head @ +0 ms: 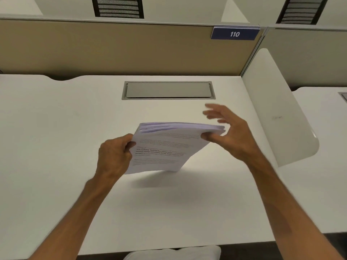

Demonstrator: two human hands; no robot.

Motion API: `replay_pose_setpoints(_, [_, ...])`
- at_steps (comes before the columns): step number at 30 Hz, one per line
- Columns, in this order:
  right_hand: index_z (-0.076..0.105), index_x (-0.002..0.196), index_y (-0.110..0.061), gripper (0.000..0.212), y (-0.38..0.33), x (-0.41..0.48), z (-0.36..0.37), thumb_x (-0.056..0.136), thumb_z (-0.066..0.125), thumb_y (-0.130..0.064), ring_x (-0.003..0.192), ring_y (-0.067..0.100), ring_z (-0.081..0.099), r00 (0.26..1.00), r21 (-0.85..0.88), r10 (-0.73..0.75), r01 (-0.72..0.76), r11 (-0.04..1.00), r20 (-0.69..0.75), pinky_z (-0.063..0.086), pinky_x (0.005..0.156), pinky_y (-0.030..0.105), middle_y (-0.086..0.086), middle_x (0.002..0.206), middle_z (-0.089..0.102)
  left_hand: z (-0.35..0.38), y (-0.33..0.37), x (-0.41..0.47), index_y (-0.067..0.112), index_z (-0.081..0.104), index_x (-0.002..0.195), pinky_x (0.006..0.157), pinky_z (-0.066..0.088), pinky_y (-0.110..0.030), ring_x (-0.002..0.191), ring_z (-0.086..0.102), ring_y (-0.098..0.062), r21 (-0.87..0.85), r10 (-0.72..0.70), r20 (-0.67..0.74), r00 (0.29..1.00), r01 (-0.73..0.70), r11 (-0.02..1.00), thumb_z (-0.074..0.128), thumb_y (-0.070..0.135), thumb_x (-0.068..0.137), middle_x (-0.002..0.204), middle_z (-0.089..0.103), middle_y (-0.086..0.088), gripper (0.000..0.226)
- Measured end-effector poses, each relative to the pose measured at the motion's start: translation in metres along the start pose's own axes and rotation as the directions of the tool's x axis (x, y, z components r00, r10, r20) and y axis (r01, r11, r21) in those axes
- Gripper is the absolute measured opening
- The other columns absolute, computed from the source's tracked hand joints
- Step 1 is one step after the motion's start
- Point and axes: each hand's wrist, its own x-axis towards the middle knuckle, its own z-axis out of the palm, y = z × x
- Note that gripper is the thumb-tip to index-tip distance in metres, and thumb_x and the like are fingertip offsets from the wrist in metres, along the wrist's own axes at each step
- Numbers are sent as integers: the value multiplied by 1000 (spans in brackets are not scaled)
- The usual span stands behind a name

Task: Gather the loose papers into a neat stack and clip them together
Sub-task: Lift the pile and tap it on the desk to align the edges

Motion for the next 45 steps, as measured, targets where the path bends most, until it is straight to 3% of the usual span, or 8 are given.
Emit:
replay_pose_setpoints(4, [52, 140, -34, 66, -34, 5, -14, 81, 81, -32, 120, 17, 56, 992, -235, -23, 52, 971, 127, 43, 104, 36, -9, 138, 59, -29, 18, 16, 14, 77, 94, 62, 54, -39, 61, 62, -34, 225, 128, 149, 981, -159, 961, 62, 3, 87, 81, 78, -10, 19])
replay_pose_setpoints(8, [71, 117, -39, 31, -46, 4, 0, 87, 74, -37, 89, 14, 57, 973, -478, -21, 132, 868, 230, 41, 70, 27, -11, 95, 60, -41, 33, 29, 25, 71, 112, 61, 44, -30, 67, 57, -24, 437, 102, 336, 936, -251, 864, 67, 15, 87, 96, 77, 0, 27])
replay_pose_setpoints(14, [79, 90, -21, 10, -19, -9, 32, 89, 71, -15, 60, 20, 56, 987, -313, -108, 141, 939, 121, 49, 57, 34, -2, 69, 70, -44, 41, 26, 33, 60, 119, 58, 38, -24, 66, 52, -13, 535, 79, 448, 891, -338, 774, 66, 33, 87, 101, 73, 10, 32])
replay_pose_setpoints(21, [81, 94, -10, 20, 36, -28, 49, 88, 67, 2, 63, -1, 63, 999, -40, 27, -25, 999, 40, 44, 61, 10, -10, 77, 74, -33, 4, -6, 25, 66, 101, 54, 29, -27, 70, 66, -27, 389, 117, 261, 958, -216, 895, 62, 18, 96, 86, 72, 8, 10])
replay_pose_setpoints(26, [80, 90, -18, 22, 62, -40, 49, 87, 70, 2, 55, 3, 59, 988, 159, 156, -156, 975, 13, 42, 52, 9, -17, 71, 73, -22, -55, -28, 40, 75, 90, 52, 48, -28, 66, 65, -10, -4, -212, 248, 945, 220, 975, 74, 19, 88, 79, 73, 23, 21])
replay_pose_setpoints(31, [79, 90, -32, 27, 69, -45, 46, 88, 70, -7, 54, 6, 55, 984, 247, 177, -175, 953, 14, 44, 49, 18, -10, 76, 75, 1, -76, -43, 29, 79, 91, 58, 61, -26, 85, 72, -20, -542, -376, 346, 860, 510, 668, 74, 4, 88, 91, 80, 6, 26])
replay_pose_setpoints(39, [77, 93, -46, 45, 79, -48, 58, 87, 70, -2, 58, 3, 59, 970, 295, 232, -200, 934, -78, 48, 55, 15, -18, 75, 74, 25, -64, -53, 13, 74, 105, 69, 54, -8, 74, 74, 3, -594, -424, 142, 894, 420, 686, 66, -3, 92, 80, 75, 30, 23])
replay_pose_setpoints(45, [76, 97, -36, 34, 95, -53, 73, 88, 71, -3, 53, 10, 60, 946, 310, 320, -288, 906, -58, 48, 53, 19, -14, 69, 73, 39, -66, -60, 15, 70, 106, 81, 60, -23, 99, 73, -31, -631, -431, 192, 882, 447, 634, 62, -3, 95, 96, 74, 1, 22])
